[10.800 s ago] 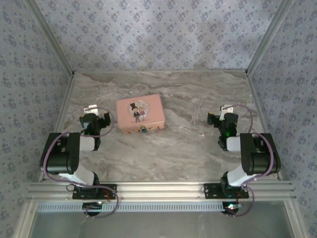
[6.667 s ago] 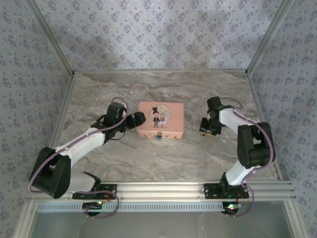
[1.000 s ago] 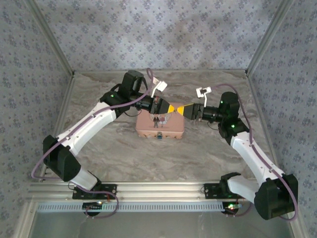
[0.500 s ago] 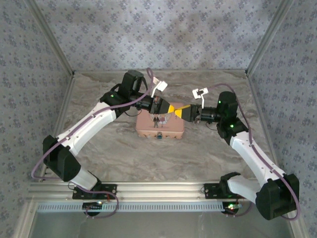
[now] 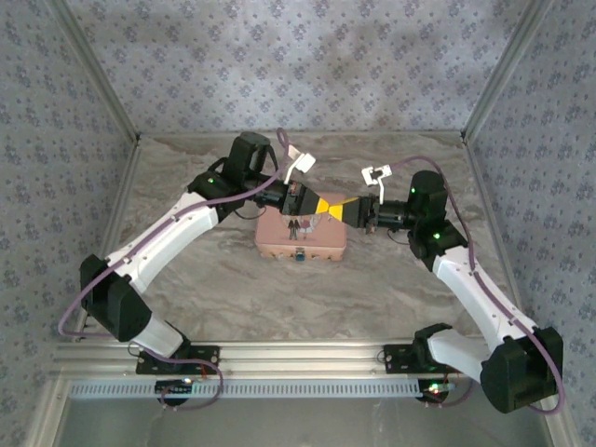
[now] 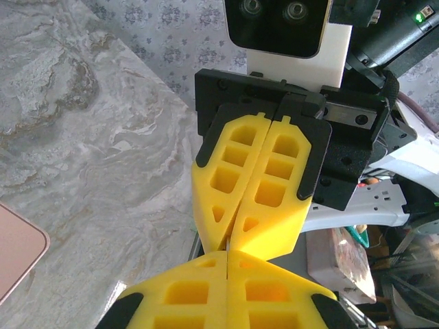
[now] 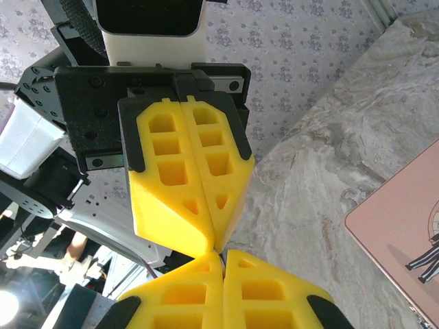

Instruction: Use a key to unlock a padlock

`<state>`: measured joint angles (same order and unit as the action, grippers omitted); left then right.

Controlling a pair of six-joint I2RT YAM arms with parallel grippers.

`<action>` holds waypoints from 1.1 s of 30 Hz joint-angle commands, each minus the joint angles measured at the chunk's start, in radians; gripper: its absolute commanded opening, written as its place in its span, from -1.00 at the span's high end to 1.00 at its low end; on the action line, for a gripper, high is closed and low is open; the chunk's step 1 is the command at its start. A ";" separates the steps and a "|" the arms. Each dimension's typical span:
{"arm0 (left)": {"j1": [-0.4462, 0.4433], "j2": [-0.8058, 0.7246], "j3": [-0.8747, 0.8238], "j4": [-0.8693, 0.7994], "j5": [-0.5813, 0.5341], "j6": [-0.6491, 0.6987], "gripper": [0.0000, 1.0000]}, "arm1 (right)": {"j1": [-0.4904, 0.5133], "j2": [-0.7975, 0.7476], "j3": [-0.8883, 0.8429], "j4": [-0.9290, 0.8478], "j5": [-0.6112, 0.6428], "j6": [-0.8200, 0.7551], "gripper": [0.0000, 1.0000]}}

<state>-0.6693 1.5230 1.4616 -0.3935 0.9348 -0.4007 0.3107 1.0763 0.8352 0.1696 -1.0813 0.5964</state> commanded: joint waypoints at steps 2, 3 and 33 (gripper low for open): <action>-0.004 -0.036 0.007 0.033 0.019 0.012 1.00 | 0.028 -0.026 0.047 -0.129 0.006 -0.115 1.00; -0.004 -0.033 0.009 0.033 0.007 0.007 1.00 | 0.034 -0.036 0.051 -0.159 0.032 -0.143 1.00; 0.090 -0.038 -0.111 0.298 -0.297 -0.672 -0.50 | 0.542 -0.127 0.047 -0.148 1.604 -0.891 1.00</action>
<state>-0.5621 1.4685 1.3087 -0.1471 0.6167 -0.9745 0.8165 0.9497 0.8989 -0.0975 0.3332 -0.1646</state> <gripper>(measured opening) 0.751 0.059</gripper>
